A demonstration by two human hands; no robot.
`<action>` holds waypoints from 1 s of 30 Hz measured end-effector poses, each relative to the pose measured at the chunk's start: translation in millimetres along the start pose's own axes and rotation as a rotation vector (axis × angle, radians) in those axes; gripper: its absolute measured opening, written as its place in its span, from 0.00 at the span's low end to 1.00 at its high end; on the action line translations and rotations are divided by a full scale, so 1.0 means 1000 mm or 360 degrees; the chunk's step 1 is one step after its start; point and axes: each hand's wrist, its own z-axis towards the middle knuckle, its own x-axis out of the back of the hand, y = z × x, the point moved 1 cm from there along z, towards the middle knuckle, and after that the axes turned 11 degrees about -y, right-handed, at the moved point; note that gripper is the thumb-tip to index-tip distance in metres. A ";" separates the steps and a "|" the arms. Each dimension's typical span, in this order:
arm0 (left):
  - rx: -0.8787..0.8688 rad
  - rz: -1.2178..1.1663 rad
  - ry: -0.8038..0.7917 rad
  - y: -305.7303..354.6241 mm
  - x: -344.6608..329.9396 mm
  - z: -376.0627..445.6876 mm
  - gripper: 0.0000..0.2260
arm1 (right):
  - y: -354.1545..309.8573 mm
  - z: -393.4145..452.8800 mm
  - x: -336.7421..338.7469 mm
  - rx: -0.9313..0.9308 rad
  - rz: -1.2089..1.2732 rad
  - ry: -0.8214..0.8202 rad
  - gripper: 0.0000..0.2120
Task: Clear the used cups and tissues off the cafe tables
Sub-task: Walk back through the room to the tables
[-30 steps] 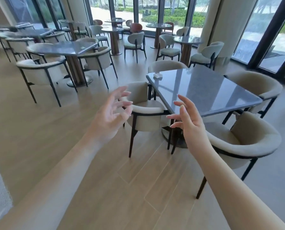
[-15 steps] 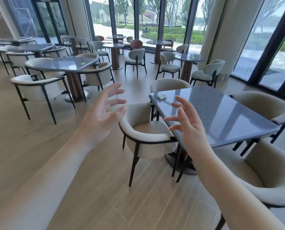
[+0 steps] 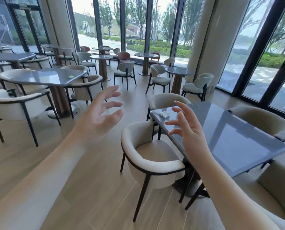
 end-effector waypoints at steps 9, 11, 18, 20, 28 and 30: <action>-0.0028 -0.0077 -0.0045 -0.081 0.052 0.081 0.29 | 0.056 0.095 -0.017 -0.0020 -0.0057 0.0059 0.18; -0.0028 -0.0053 -0.0067 -0.104 0.061 0.107 0.27 | 0.074 0.123 -0.019 -0.0025 -0.0062 0.0092 0.18; -0.0017 -0.0045 -0.0093 -0.158 0.097 0.213 0.26 | 0.120 0.235 -0.029 -0.0012 -0.0028 0.0114 0.15; -0.0030 -0.0037 -0.0103 -0.170 0.106 0.236 0.27 | 0.126 0.266 -0.033 0.0012 -0.0015 0.0104 0.15; -0.0036 -0.0031 -0.0094 -0.222 0.158 0.305 0.30 | 0.155 0.351 -0.064 0.0016 -0.0002 0.0104 0.18; -0.0056 -0.0044 -0.0089 -0.239 0.176 0.322 0.30 | 0.165 0.371 -0.073 0.0013 -0.0010 0.0117 0.18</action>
